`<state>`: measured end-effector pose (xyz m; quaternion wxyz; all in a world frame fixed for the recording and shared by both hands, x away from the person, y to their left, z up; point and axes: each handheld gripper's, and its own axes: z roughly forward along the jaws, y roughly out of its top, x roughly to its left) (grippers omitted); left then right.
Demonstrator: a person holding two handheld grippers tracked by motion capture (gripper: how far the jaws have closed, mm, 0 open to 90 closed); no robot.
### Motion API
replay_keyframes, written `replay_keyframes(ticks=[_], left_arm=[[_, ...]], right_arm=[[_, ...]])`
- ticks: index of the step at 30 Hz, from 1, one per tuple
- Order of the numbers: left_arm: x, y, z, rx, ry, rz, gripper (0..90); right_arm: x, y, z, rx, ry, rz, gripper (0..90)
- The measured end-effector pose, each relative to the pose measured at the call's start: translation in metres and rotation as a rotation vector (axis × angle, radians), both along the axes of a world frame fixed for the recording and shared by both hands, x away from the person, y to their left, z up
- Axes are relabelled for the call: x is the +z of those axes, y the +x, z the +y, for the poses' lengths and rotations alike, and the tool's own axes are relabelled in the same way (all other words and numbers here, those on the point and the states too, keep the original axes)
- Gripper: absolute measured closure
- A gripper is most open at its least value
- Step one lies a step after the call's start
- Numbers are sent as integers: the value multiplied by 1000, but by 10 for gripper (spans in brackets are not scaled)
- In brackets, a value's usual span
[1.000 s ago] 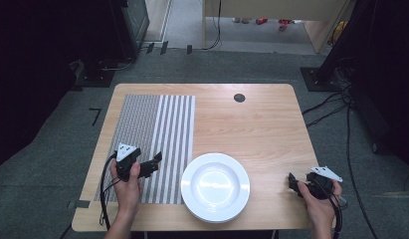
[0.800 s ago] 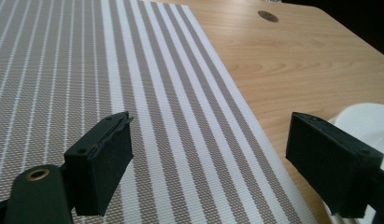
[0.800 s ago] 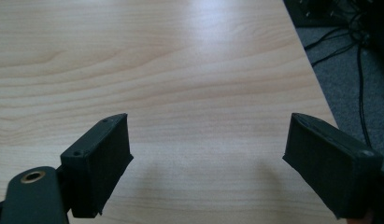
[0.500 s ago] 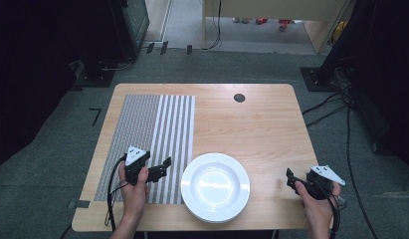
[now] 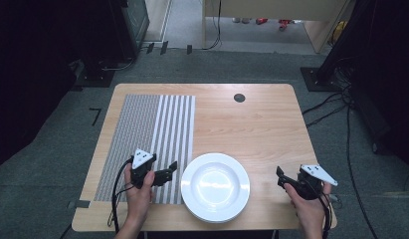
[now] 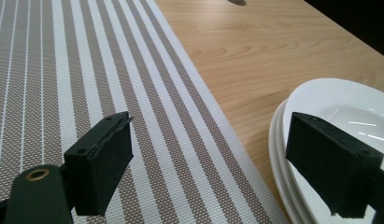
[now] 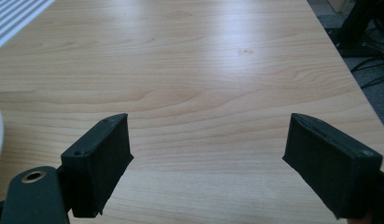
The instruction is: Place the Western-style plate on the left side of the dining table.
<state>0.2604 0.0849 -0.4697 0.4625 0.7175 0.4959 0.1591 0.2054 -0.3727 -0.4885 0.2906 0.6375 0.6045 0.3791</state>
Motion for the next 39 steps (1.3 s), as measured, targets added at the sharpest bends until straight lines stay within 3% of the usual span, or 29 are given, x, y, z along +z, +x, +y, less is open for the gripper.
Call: replay_keyframes(ticks=[17,27,33,39], left_arm=[[-5,-8,-16,-51,-3,13,148],[-7,-12,-24,-88,-23,19,148],[-10,-13,-29,-107,-32,34,154],[-11,-16,-32,-125,-37,42,267]], right_arm=[[7,-1,30,48,65,-34,213],[8,-2,46,88,69,-62,313],[9,-4,54,115,77,-89,448],[10,-6,56,137,166,-90,589]])
